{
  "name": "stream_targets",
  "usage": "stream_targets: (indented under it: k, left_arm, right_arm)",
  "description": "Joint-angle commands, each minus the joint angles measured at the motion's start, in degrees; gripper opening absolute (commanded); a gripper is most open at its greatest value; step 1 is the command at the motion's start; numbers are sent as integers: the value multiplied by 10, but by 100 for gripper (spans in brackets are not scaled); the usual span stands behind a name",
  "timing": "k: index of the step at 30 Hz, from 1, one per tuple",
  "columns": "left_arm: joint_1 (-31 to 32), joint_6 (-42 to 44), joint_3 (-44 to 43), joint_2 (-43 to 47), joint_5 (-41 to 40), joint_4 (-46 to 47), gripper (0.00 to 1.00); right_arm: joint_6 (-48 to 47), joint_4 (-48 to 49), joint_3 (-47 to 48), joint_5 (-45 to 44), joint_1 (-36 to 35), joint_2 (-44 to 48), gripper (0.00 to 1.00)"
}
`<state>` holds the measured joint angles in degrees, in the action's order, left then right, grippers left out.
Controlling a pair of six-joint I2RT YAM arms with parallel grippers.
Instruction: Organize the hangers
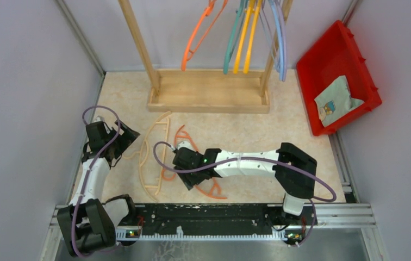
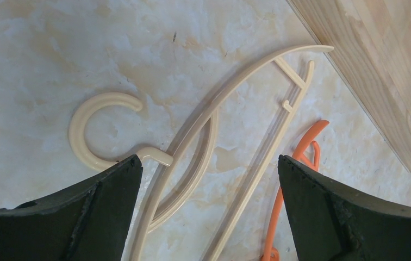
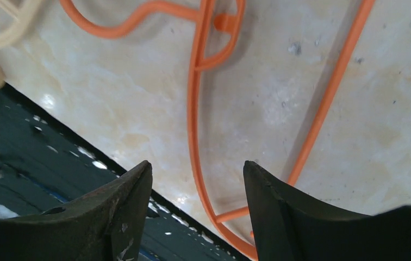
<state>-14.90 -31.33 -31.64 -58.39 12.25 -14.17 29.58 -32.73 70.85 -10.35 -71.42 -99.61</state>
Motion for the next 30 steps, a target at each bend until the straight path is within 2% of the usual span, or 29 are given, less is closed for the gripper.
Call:
stream_targets:
  k: [1, 13, 25, 27, 30]
  left_arm:
    - [-3, 6, 5, -1, 10, 2, 99]
    - [-3, 18, 10, 2, 12, -2, 99]
    - [-3, 20, 11, 7, 14, -1, 99]
    - [-3, 21, 12, 10, 14, -1, 99]
    - [-3, 20, 15, 10, 15, 3, 99]
  right_arm:
    - [8, 22, -43, 0, -7, 42, 63]
    - [15, 60, -77, -30, -33, -6, 60]
    - [43, 51, -84, -64, -66, -72, 48]
    - [50, 42, -88, -69, -66, -80, 44]
    - [50, 38, -94, -71, -66, -90, 30]
